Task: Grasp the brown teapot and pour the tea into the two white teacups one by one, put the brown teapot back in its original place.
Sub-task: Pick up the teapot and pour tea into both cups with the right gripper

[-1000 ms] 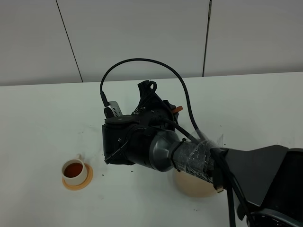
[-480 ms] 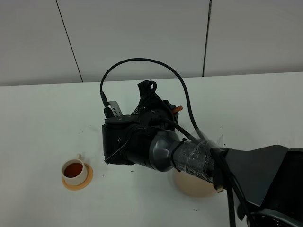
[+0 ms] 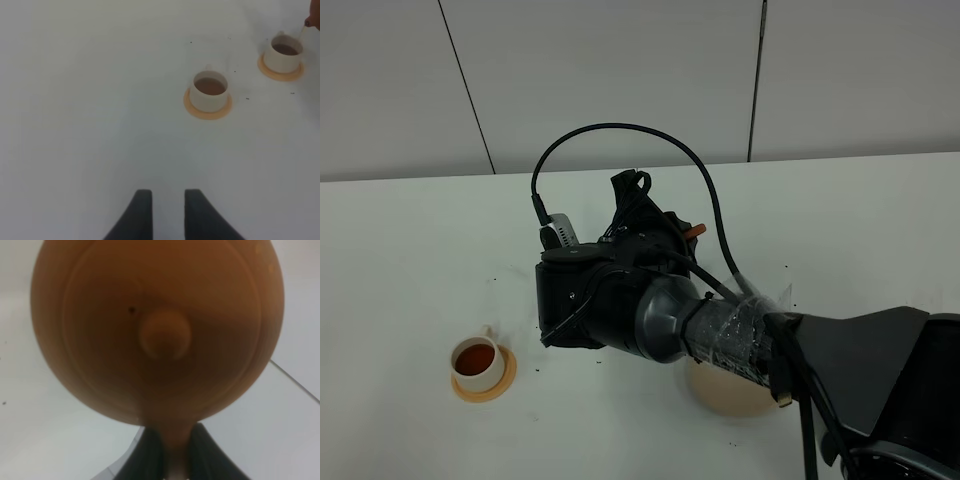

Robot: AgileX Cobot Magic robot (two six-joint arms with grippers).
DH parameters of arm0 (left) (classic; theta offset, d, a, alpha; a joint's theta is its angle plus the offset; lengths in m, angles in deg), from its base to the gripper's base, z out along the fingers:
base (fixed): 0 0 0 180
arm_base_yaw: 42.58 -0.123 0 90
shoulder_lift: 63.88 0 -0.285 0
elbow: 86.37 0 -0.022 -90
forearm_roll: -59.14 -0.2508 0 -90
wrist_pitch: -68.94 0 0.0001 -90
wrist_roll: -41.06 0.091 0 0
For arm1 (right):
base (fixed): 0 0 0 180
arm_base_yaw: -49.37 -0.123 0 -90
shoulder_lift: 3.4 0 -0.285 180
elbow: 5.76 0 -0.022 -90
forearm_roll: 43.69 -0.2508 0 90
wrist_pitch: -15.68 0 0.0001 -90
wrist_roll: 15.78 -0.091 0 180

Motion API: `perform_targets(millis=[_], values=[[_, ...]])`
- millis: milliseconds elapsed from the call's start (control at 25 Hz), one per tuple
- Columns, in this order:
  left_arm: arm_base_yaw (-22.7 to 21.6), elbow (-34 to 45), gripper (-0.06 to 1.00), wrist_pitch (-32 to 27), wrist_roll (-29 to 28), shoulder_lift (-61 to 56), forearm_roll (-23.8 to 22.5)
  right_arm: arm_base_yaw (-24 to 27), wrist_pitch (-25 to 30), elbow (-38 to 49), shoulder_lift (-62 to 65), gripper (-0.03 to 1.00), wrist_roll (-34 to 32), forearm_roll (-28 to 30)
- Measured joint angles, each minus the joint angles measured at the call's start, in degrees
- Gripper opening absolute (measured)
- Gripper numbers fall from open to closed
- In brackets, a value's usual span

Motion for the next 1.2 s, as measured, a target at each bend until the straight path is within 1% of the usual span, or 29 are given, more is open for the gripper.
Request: perform_targets(millis=[600,1200], values=[[0.0,0.0,0.23,0.0,0.0,0.0,0.0,0.0,0.0,0.0,0.0,0.09,0.04,-0.29],[0.0,0.0,0.23,0.0,0.0,0.0,0.0,0.0,0.01,0.0,0.31,0.09,-1.0,-3.97]])
